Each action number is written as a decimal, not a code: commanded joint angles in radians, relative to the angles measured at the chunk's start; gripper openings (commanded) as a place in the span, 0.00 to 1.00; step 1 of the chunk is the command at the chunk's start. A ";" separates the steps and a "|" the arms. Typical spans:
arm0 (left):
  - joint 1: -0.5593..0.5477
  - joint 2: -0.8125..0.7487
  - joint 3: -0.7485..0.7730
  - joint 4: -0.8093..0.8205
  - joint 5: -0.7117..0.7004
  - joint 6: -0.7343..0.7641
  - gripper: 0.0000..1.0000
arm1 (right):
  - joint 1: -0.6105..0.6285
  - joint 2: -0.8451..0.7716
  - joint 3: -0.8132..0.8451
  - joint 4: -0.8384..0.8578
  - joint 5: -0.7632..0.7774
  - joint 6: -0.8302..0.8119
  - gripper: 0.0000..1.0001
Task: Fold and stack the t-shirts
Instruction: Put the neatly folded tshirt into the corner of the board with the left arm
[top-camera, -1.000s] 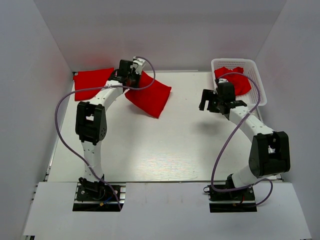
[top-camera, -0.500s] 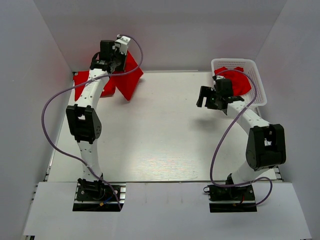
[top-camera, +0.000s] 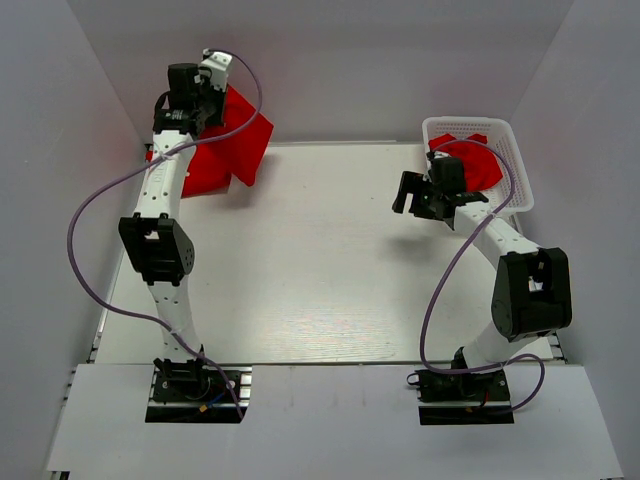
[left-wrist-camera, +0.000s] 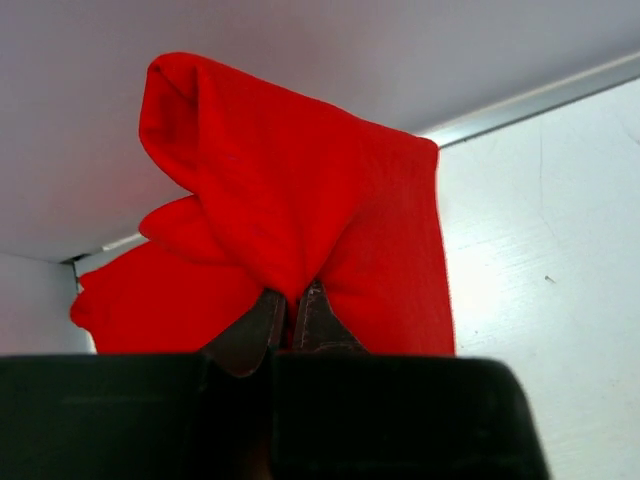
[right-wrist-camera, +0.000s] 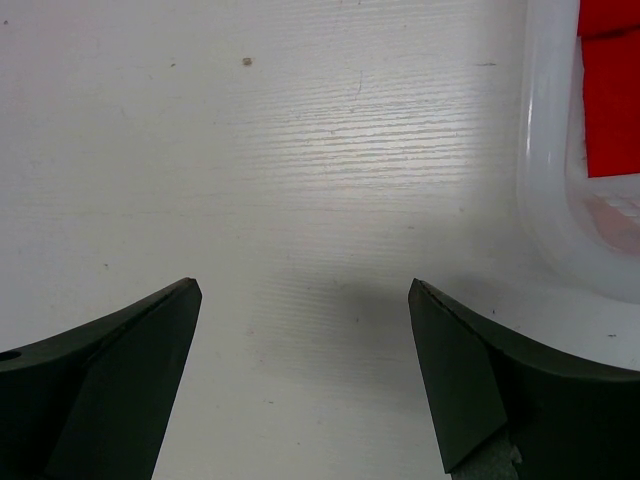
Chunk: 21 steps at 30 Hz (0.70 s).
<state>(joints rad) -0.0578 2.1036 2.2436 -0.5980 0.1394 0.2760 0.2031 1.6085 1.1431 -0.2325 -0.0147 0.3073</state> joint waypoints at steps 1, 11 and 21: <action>0.030 -0.045 0.059 0.059 0.040 0.014 0.00 | 0.001 -0.016 0.047 0.009 0.002 0.016 0.90; 0.098 0.021 0.005 0.128 0.103 -0.008 0.00 | 0.002 0.004 0.122 -0.040 0.068 0.015 0.90; 0.164 0.110 -0.007 0.162 0.115 -0.017 0.00 | 0.005 0.019 0.153 -0.059 0.085 0.018 0.90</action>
<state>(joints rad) 0.0910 2.2379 2.2314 -0.4873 0.2264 0.2668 0.2043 1.6169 1.2507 -0.2863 0.0498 0.3149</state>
